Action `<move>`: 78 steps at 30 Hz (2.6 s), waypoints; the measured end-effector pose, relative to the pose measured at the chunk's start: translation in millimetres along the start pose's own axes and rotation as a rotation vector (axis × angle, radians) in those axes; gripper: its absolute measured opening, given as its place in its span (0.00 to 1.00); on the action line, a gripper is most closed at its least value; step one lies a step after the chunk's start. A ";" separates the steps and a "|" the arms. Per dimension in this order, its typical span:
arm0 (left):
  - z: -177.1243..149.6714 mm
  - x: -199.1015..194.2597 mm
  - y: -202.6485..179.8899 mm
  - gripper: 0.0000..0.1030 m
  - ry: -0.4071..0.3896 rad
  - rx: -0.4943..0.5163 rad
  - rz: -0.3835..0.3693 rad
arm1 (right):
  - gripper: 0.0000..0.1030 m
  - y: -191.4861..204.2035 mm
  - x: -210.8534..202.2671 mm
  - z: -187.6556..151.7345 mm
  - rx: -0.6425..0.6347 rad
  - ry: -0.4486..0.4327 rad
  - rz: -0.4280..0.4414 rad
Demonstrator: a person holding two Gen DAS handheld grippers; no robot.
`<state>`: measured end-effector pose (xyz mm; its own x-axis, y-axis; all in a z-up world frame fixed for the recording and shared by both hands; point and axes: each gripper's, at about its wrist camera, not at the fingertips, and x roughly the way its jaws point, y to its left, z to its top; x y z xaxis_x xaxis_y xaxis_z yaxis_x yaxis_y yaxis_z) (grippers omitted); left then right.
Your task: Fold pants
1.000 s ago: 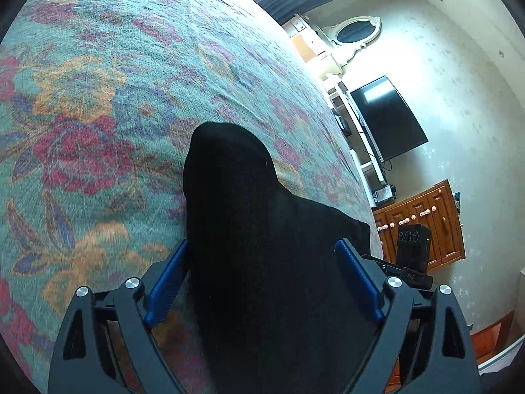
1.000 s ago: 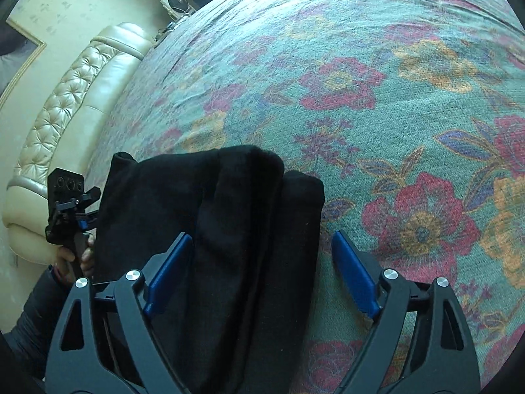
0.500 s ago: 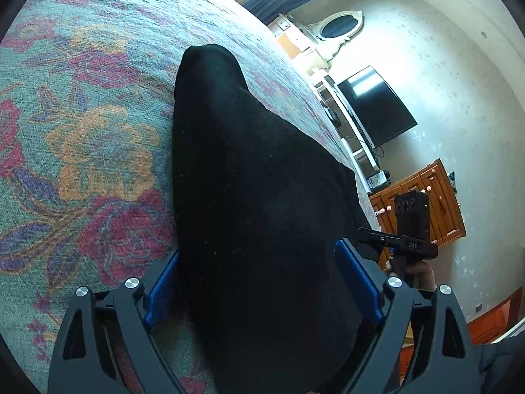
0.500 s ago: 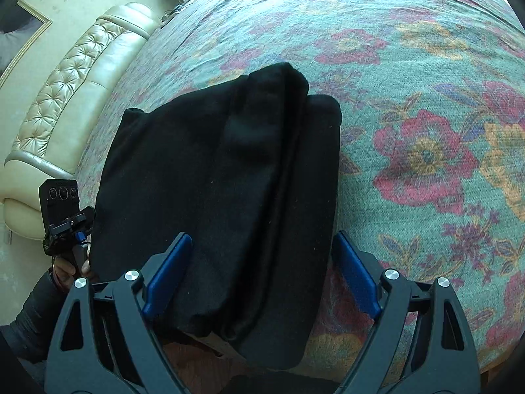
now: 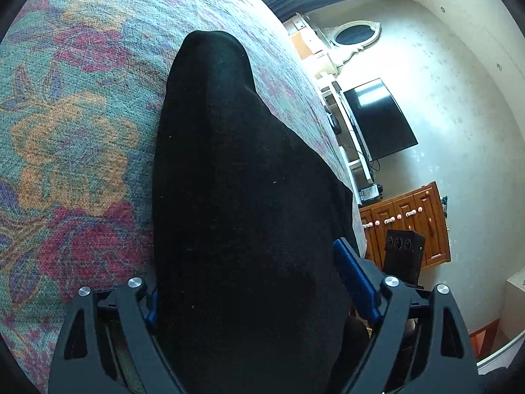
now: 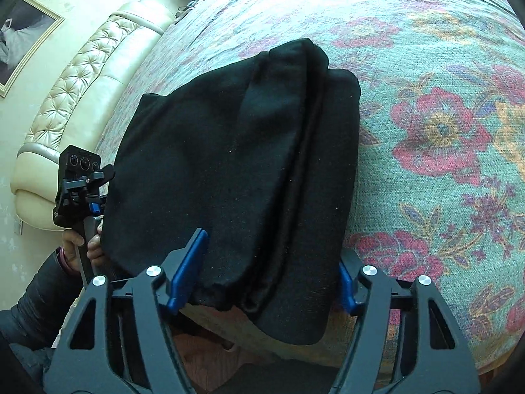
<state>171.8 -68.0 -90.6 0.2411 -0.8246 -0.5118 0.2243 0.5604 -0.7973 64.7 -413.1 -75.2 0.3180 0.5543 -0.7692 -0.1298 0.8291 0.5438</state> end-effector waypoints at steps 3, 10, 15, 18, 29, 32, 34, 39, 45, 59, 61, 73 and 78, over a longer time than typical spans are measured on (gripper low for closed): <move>0.3 -3.0 13.0 0.47 0.024 -0.024 0.014 | 0.64 -1.2 -2.3 -3.0 0.000 -0.006 0.008; -5.4 -4.6 16.9 0.37 0.037 -0.011 -0.002 | 0.54 -5.4 -6.9 -6.5 0.015 -0.023 0.049; -8.5 -6.9 12.1 0.34 0.022 0.016 0.027 | 0.40 -9.1 -13.1 -6.8 0.026 -0.038 0.080; -8.8 -8.6 15.6 0.34 0.019 0.014 0.034 | 0.36 -3.6 -13.3 -5.5 0.012 -0.048 0.065; -7.8 -12.5 17.8 0.33 0.016 0.011 0.034 | 0.34 17.2 -4.9 -8.6 -0.037 -0.075 -0.011; -7.5 -12.6 19.9 0.33 0.019 0.008 0.030 | 0.34 16.1 -4.3 -8.9 -0.032 -0.077 -0.009; -6.9 -13.3 21.3 0.33 0.020 0.007 0.027 | 0.34 15.8 -4.4 -9.2 -0.030 -0.079 -0.007; -4.2 -16.6 21.4 0.33 0.025 0.012 0.032 | 0.34 13.9 -5.4 -8.7 -0.025 -0.083 -0.002; -0.1 -21.5 18.9 0.32 0.017 0.009 0.042 | 0.34 13.8 -2.7 -10.5 -0.016 -0.091 0.015; 4.2 -43.6 34.5 0.32 -0.030 -0.017 0.061 | 0.33 15.9 6.7 -6.1 -0.036 -0.080 0.043; 4.2 -46.2 34.7 0.32 -0.037 -0.022 0.061 | 0.33 16.4 7.7 -4.8 -0.037 -0.078 0.047; 7.2 -54.7 37.1 0.32 -0.069 -0.049 0.062 | 0.33 21.3 13.7 6.1 -0.058 -0.061 0.053; 8.8 -54.2 34.5 0.32 -0.076 -0.053 0.067 | 0.33 23.9 14.9 9.6 -0.062 -0.057 0.054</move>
<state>174.8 -3.3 -87.6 0.3251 -0.7760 -0.5405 0.1555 0.6076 -0.7789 75.4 -385.7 -70.4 0.3615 0.5950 -0.7178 -0.2057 0.8018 0.5610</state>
